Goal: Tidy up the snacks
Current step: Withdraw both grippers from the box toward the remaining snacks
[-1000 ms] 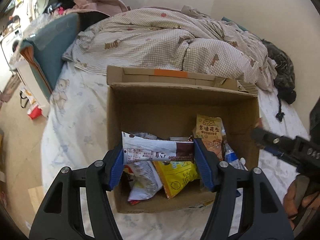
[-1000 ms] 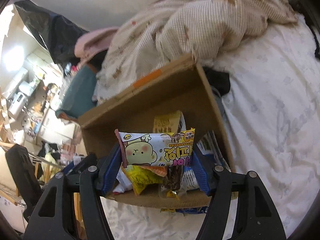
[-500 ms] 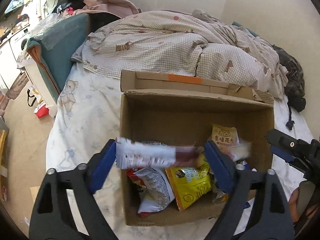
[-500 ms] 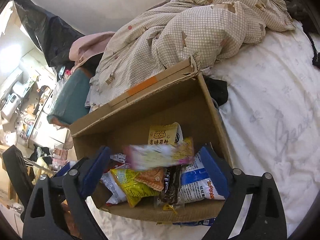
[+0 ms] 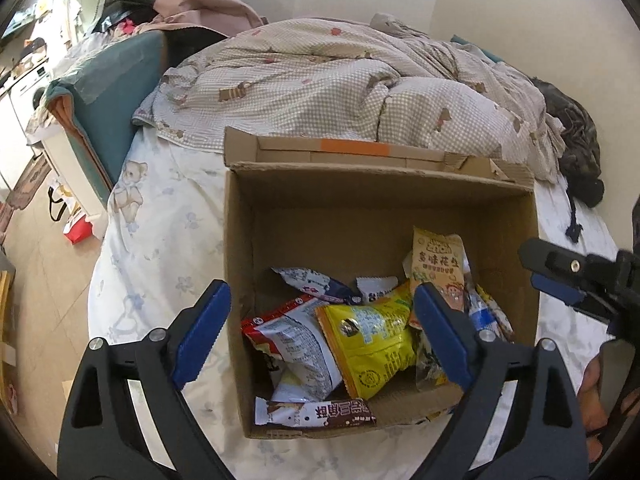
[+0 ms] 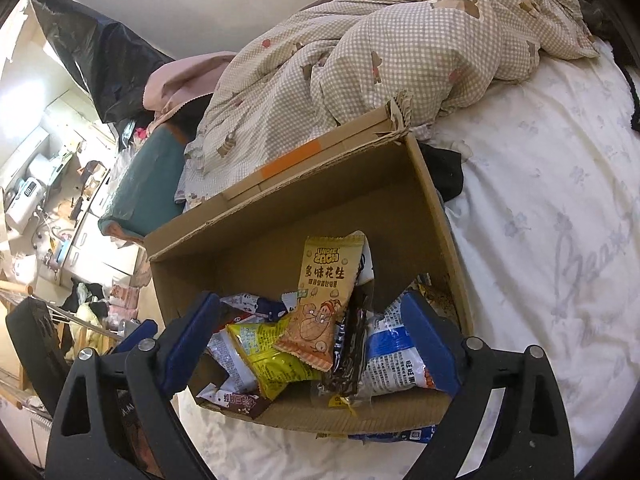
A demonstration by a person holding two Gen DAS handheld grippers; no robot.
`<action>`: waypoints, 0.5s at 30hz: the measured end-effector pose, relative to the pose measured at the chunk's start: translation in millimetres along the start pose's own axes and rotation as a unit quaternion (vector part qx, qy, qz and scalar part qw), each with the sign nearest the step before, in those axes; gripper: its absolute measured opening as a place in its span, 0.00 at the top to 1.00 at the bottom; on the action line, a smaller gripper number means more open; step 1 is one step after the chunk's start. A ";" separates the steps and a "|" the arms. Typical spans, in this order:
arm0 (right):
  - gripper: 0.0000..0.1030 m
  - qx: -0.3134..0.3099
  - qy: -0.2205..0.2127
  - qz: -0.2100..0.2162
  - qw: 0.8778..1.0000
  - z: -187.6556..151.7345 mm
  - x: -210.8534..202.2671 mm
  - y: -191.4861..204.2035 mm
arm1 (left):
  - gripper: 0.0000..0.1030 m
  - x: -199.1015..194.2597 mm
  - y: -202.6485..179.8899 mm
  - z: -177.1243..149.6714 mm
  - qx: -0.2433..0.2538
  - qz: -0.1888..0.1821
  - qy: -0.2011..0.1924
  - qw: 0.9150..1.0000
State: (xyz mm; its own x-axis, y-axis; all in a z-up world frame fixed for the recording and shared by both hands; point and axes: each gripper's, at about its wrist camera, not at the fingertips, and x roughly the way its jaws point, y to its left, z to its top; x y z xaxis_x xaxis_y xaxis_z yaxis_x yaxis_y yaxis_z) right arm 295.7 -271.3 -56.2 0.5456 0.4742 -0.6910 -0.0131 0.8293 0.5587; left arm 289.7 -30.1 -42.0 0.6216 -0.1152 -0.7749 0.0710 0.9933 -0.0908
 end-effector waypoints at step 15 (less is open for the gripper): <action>0.09 0.011 -0.004 -0.010 1.000 -17.7 -19.2 -5.4 | 0.12 -18.6 2.8 -17.7 0.005 0.005 0.000 1.000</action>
State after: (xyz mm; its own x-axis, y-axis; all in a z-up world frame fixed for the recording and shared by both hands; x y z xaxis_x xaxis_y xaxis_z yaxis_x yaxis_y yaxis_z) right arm 270.4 -279.6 -54.1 0.5530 0.4550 -0.6980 0.0161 0.8317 0.5550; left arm 264.5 -25.2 -38.9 0.6216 -0.1047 -0.7763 0.0718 0.9945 -0.0766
